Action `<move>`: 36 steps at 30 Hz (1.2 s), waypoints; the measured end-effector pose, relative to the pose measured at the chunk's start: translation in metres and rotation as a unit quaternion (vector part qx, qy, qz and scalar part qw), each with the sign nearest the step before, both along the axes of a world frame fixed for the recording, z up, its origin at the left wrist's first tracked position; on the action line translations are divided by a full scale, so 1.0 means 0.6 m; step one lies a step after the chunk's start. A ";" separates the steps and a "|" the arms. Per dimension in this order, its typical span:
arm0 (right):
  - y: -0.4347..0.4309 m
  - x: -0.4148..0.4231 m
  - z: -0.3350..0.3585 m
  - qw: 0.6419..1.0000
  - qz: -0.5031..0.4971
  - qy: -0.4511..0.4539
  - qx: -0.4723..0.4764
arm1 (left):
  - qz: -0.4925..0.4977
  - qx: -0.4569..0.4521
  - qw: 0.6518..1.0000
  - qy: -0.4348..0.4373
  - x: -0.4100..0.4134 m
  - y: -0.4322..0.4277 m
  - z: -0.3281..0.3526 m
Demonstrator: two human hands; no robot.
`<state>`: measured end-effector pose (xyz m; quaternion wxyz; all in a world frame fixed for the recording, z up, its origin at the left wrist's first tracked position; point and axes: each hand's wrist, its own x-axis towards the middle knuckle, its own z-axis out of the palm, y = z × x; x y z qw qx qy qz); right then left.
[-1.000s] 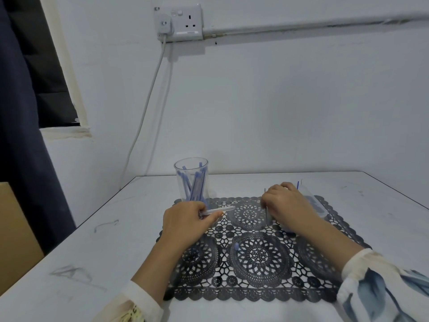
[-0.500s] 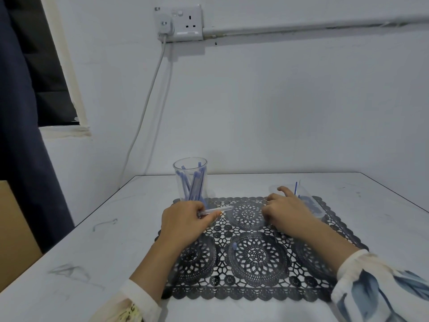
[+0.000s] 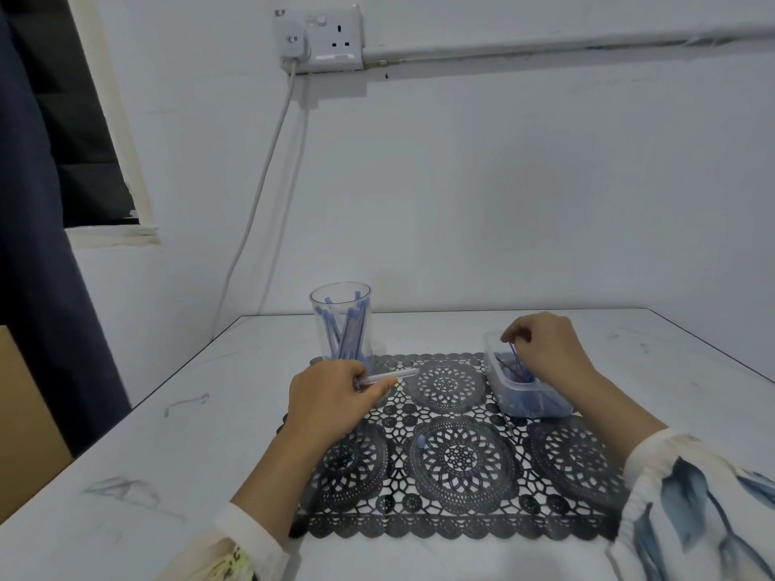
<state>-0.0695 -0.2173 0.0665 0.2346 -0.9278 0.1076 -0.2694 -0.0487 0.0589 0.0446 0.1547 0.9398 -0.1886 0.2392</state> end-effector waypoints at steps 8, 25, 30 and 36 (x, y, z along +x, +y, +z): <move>0.002 0.003 -0.010 0.989 -0.038 0.140 -0.031 | -0.009 0.003 1.000 -0.004 0.004 -0.001 -0.005; 0.007 0.002 -0.007 0.978 -0.056 0.198 -0.025 | -0.014 0.006 1.000 0.002 0.003 -0.005 -0.011; 0.004 0.007 -0.010 0.979 -0.049 0.197 -0.034 | -0.018 -0.001 1.000 0.012 0.002 -0.005 -0.011; 0.000 0.006 -0.013 0.988 -0.045 0.147 -0.016 | -0.019 -0.005 1.000 0.012 0.002 -0.005 -0.011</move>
